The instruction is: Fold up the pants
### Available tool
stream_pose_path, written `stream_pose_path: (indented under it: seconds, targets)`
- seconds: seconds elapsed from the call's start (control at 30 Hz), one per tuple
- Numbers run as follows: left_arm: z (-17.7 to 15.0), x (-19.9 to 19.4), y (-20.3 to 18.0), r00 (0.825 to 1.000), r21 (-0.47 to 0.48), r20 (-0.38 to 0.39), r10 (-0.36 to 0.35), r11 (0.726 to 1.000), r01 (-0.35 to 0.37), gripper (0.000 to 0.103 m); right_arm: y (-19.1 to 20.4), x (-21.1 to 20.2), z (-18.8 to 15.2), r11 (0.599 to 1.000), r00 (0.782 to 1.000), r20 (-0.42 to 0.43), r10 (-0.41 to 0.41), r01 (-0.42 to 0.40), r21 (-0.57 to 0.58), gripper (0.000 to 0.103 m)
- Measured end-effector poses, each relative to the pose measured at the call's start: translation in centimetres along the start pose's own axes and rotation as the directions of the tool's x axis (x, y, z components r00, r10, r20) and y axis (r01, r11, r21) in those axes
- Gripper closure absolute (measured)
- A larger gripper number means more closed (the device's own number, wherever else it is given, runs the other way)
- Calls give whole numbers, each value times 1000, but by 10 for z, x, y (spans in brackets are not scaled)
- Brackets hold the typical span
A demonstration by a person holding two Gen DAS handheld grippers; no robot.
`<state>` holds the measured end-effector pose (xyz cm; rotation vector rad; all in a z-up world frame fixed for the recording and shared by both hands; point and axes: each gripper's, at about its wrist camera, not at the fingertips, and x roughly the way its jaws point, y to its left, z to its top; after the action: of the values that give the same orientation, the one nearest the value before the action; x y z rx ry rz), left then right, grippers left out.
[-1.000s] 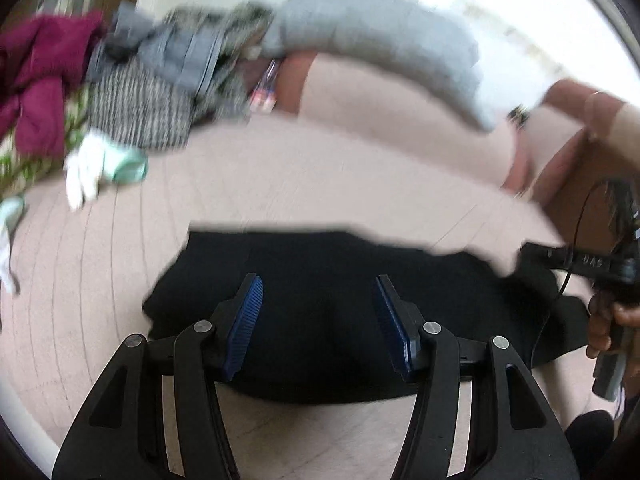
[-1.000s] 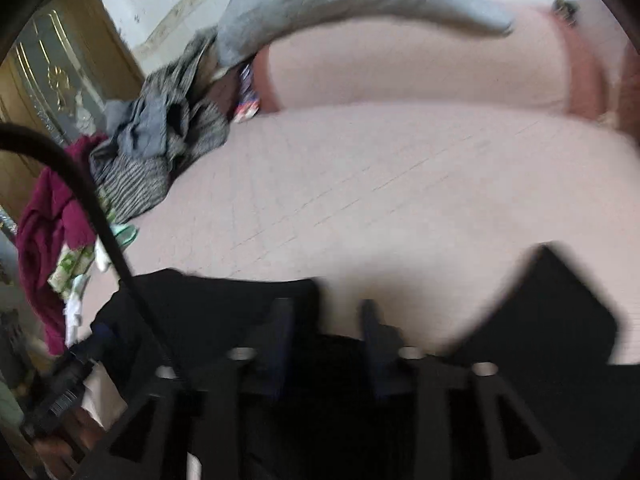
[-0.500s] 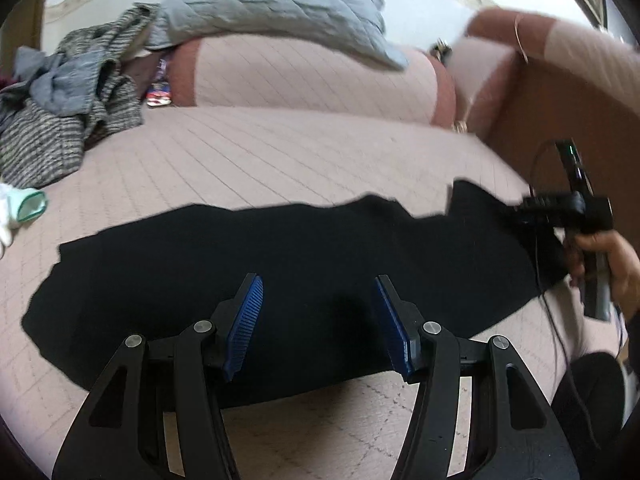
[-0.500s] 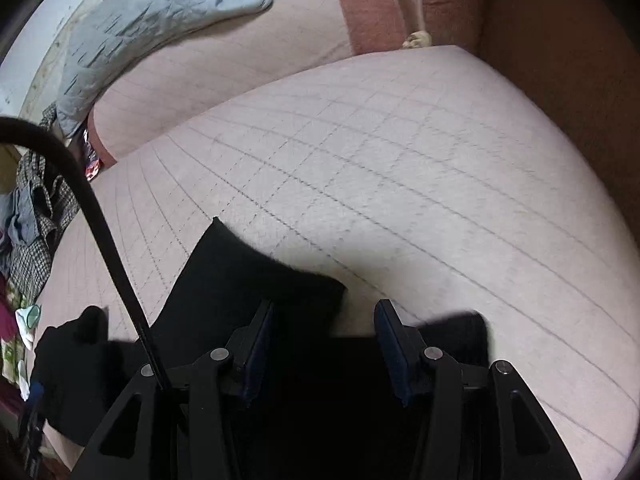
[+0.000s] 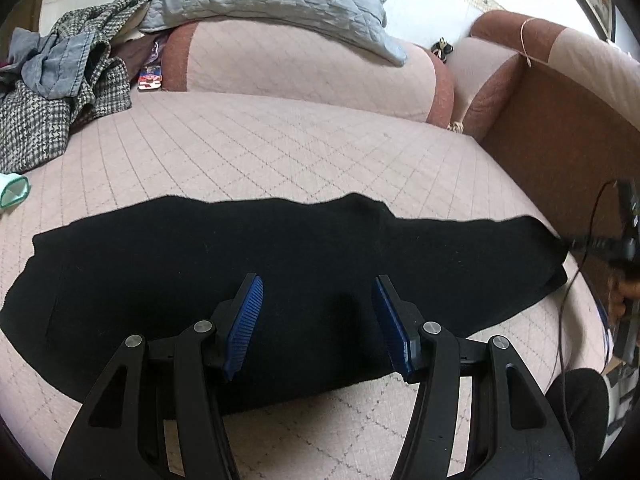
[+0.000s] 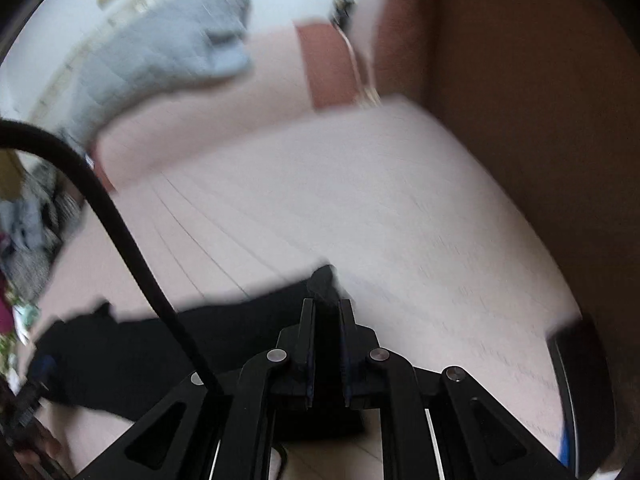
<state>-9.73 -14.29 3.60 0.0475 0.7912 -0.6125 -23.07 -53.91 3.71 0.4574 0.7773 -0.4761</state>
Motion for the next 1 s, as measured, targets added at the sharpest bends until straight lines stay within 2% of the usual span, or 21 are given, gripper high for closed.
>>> stream_pose_path:
  seconds: [0.03, 0.1, 0.13, 0.2, 0.33, 0.43, 0.53, 0.57, 0.63, 0.67, 0.7, 0.9, 1.0]
  targets:
    - [-1, 0, -1, 1000, 0, -2, 3, 1000, -3, 47, -6, 13, -10, 1000, 997, -70, -23, 24, 4, 94]
    - [-1, 1, -2, 1000, -2, -5, 6, 1000, -6, 47, -8, 20, -21, 999, 993, -105, -50, 48, -15, 94]
    - [-1, 0, -2, 1000, -4, -5, 4, 1000, -4, 47, -5, 16, -24, 998, 995, -78, -61, 58, -38, 94]
    - [-2, 1, -1, 1000, -7, -6, 6, 1000, -6, 47, 3, 9, -23, 994, 994, -81, -74, 67, -83, 94]
    - [-3, 3, -3, 1000, -3, -15, 9, 1000, -9, 47, 19, -22, -20, 984, 998, -7, -70, 67, -167, 96]
    - [-4, 4, -5, 1000, 8, -17, 18, 1000, -18, 47, 5, -25, -26, 988, 998, -3, -61, 60, -140, 96]
    - [-4, 3, -7, 1000, 16, -9, 28, 999, -28, 47, -14, 4, -45, 993, 990, -119, -72, 60, -99, 95]
    - [-4, 2, -6, 1000, 15, -6, 31, 999, -31, 47, -19, 6, -50, 997, 991, -121, -49, 41, -68, 93]
    - [-4, -1, -4, 1000, 6, 0, 22, 1000, -22, 47, -28, -6, -51, 1000, 996, -89, -5, 5, -5, 78]
    - [-4, -1, -3, 1000, 4, 2, 21, 1000, -21, 47, -29, -9, -51, 1000, 996, -85, 1, 0, 12, 64]
    - [-3, -3, -2, 1000, -2, 5, 21, 1000, -21, 47, -31, -17, -51, 999, 998, -62, 14, -12, 34, 61]
    - [1, -12, 6, 999, -42, 34, 10, 999, -9, 47, -12, -44, -45, 998, 997, 17, 69, -69, 7, 59]
    - [3, -15, 11, 999, -64, 42, 4, 998, -1, 47, 1, -47, -42, 991, 991, 35, 129, -130, 24, 59]
